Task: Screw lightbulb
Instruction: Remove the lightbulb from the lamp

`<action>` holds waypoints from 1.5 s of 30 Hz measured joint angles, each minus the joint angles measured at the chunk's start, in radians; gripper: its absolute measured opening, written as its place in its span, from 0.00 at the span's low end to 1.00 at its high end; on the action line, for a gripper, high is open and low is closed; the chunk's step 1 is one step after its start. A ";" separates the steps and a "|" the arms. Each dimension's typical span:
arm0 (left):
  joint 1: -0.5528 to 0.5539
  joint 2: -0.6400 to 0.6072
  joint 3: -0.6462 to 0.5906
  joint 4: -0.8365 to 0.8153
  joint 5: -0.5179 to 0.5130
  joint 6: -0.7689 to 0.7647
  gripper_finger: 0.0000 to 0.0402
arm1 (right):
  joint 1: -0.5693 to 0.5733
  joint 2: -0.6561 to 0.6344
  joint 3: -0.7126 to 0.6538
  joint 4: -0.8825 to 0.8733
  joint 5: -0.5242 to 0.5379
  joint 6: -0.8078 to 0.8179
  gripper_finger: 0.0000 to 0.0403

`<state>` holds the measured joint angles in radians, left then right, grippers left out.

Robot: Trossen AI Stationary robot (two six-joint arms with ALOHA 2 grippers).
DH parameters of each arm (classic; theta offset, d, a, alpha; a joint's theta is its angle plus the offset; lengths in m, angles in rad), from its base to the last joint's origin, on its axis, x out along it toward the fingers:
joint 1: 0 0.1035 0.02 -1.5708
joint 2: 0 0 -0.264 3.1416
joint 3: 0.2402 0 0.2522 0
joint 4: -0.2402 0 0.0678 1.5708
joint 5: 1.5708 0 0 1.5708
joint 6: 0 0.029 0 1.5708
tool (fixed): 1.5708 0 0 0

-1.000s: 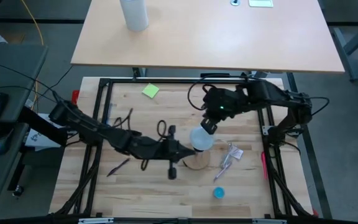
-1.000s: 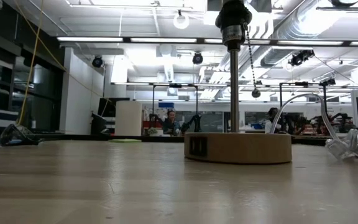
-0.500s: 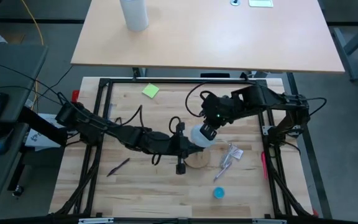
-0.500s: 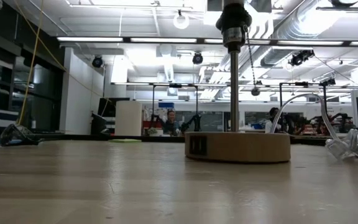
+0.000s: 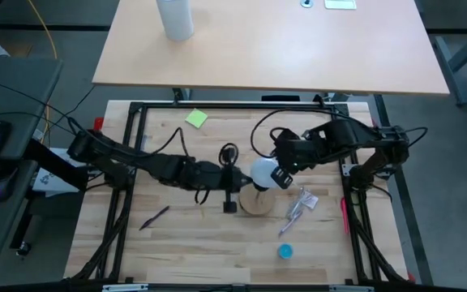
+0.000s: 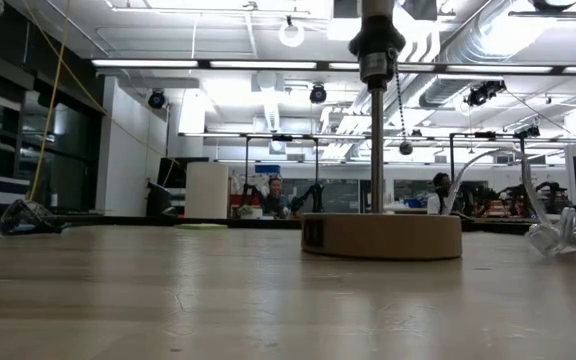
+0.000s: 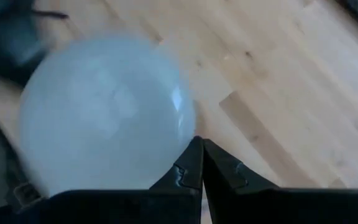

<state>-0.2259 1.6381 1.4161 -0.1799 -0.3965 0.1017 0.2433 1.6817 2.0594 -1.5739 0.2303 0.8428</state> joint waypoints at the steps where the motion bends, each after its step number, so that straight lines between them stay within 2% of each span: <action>1: 0.011 -0.001 -0.002 -0.027 -0.020 0.000 0.00 | 0.005 -0.001 0.000 -0.004 -0.018 0.013 0.00; 3: 0.042 0.001 -0.004 -0.053 -0.078 -0.003 0.00 | 0.021 0.000 0.001 0.023 -0.082 0.020 0.00; 6: 0.086 -0.001 -0.007 -0.107 -0.139 -0.003 0.00 | 0.052 0.014 -0.004 0.044 -0.101 0.027 0.00; 13: 0.163 -0.120 -0.091 -0.238 -0.108 -0.014 0.00 | 0.138 -0.009 -0.001 0.013 -0.076 0.097 0.00; 17: 0.168 -0.255 -0.201 -0.258 -0.061 -0.126 0.00 | 0.151 -0.059 0.000 0.008 0.000 0.129 0.00; 20: 0.125 -0.346 -0.300 -0.200 -0.035 -0.282 0.00 | 0.119 -0.091 0.002 0.007 0.071 0.126 0.00; 23: 0.029 -0.387 -0.368 -0.028 -0.034 -0.386 0.00 | 0.044 -0.104 0.001 0.009 0.129 0.086 0.00; 26: -0.067 -0.348 -0.376 0.155 -0.039 -0.402 0.00 | -0.048 -0.114 0.000 0.037 0.128 0.012 0.00; 29: -0.125 -0.254 -0.349 0.278 -0.046 -0.402 0.00 | -0.129 -0.102 0.001 0.129 0.065 -0.091 0.00; 33: -0.158 -0.120 -0.225 0.292 -0.045 -0.364 0.00 | -0.194 -0.077 0.000 0.230 0.002 -0.170 0.00; 38: -0.152 0.018 -0.082 0.306 -0.031 -0.282 0.00 | -0.217 -0.029 0.000 0.248 -0.053 -0.197 0.00; 45: -0.110 0.092 -0.014 0.314 -0.017 -0.239 0.00 | -0.195 0.007 0.001 0.223 -0.118 -0.192 0.00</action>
<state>-0.3356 1.7300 1.4017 0.1343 -0.4137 -0.1377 0.0481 1.6885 2.0602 -1.3513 0.1120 0.6507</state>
